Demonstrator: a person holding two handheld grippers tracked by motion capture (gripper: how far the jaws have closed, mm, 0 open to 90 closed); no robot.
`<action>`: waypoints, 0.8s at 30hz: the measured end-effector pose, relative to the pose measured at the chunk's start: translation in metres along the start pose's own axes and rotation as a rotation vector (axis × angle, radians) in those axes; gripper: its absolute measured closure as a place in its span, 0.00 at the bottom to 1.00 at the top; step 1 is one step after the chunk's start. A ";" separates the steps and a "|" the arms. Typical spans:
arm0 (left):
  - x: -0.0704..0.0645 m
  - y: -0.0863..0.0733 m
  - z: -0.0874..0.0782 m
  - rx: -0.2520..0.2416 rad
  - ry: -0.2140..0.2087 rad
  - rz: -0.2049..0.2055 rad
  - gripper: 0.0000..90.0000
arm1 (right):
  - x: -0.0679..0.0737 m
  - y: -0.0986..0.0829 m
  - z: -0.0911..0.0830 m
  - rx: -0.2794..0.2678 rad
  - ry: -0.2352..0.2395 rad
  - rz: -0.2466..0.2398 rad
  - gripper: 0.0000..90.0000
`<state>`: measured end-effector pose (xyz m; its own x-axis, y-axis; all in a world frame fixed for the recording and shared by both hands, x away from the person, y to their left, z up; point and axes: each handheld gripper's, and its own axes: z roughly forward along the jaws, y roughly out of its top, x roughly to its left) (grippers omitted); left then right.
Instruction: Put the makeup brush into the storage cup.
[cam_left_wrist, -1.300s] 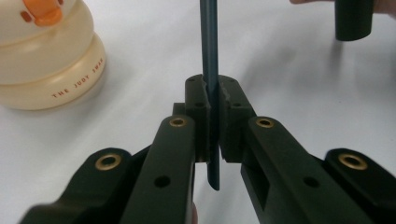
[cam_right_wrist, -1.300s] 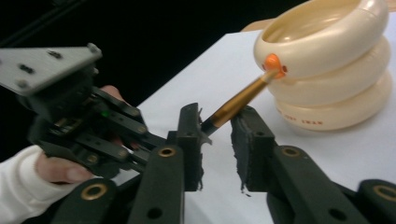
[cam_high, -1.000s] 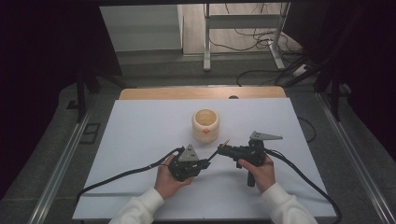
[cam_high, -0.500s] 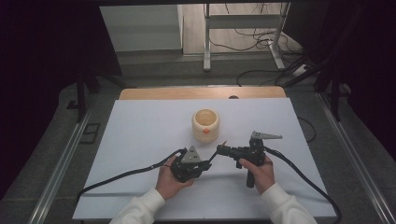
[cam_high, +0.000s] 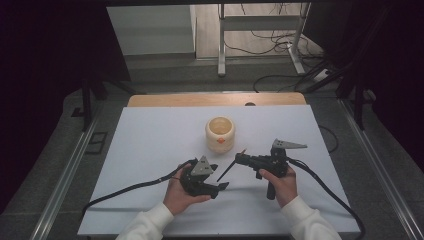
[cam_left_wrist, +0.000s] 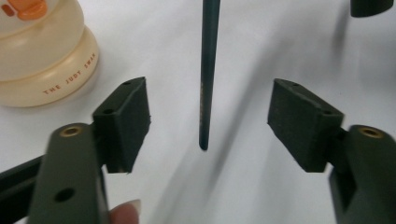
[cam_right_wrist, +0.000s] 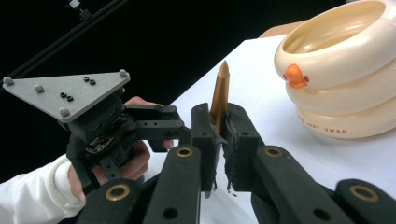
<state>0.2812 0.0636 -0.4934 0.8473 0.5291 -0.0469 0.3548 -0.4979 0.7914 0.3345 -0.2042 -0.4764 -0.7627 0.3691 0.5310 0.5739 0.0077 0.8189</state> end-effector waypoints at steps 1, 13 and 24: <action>0.000 0.000 -0.001 0.000 0.004 0.000 0.30 | 0.000 0.000 -0.001 -0.002 -0.002 -0.004 0.93; 0.006 -0.006 -0.020 0.001 -0.008 -0.084 0.15 | 0.000 0.004 -0.007 -0.013 -0.020 -0.027 0.93; 0.021 -0.021 -0.049 -0.025 0.062 -0.132 0.14 | -0.003 0.007 -0.015 -0.035 -0.029 -0.027 0.93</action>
<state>0.2728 0.1185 -0.4811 0.7674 0.6308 -0.1145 0.4511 -0.4043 0.7957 0.3357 -0.2196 -0.4692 -0.7684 0.3962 0.5026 0.5420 -0.0148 0.8403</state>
